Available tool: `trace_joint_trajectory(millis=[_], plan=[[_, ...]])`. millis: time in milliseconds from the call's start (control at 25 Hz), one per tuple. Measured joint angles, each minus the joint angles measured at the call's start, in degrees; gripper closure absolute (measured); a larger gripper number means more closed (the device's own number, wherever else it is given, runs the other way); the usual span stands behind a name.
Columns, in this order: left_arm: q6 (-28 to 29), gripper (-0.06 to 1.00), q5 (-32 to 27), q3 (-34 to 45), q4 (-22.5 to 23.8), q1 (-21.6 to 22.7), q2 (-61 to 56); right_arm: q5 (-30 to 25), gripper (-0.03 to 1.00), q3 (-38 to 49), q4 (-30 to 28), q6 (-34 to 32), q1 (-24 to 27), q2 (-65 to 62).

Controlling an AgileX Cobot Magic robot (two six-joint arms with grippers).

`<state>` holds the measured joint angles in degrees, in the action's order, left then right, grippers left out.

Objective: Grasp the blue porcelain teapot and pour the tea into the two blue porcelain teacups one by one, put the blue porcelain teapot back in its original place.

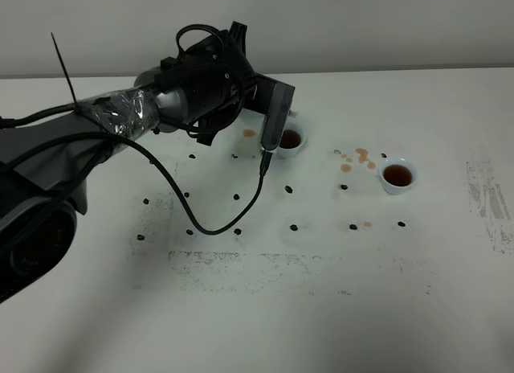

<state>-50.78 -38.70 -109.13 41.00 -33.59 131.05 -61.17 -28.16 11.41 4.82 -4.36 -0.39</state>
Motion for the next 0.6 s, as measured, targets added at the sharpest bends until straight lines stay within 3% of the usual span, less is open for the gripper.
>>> trace_joint_trajectory(millis=[200,480,600], plan=[[10.29,0.90,-4.48,0.00,-6.12,0.00,-5.11,0.00,0.38,0.00,0.00,0.00,0.00,0.00],[35.59,0.90,-11.38,0.00,-17.13,0.64,-8.22,0.00,0.38,0.00,0.00,0.00,0.00,0.00],[42.85,0.90,-13.68,0.00,-18.82,1.46,-7.76,0.00,0.38,0.00,0.00,0.00,0.00,0.00]])
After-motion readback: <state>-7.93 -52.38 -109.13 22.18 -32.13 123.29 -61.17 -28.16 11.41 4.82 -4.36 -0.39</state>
